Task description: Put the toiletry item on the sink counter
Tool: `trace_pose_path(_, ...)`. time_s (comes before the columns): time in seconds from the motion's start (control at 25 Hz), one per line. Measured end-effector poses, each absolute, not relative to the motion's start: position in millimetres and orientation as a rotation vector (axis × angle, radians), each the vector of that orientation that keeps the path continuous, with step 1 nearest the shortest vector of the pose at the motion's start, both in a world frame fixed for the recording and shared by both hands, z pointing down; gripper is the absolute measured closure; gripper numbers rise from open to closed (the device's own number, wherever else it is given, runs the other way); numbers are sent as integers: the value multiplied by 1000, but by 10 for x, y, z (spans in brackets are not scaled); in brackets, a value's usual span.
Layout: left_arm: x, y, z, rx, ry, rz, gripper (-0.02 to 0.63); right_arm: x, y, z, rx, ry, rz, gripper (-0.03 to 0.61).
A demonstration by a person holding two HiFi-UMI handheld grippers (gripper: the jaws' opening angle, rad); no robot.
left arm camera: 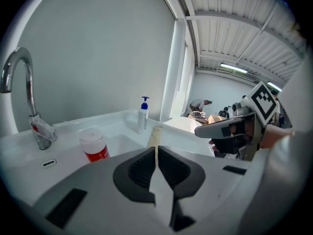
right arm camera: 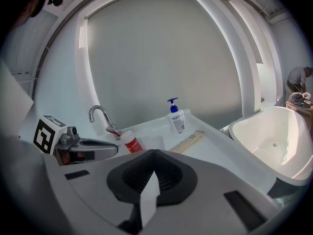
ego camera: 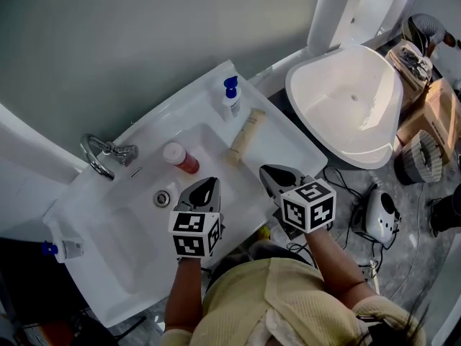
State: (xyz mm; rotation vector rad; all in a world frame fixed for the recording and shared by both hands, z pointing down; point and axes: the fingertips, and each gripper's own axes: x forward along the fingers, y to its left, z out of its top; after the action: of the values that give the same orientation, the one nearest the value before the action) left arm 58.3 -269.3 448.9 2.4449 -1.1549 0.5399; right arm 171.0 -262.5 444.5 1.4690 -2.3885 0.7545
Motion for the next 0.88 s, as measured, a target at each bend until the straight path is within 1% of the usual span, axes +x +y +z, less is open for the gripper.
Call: trace_pose_path(0.88, 411, -2563, 4532, 2391, -1213, 500, 563, 1658, -2516, 4426, 1443, -2394, 731, 554)
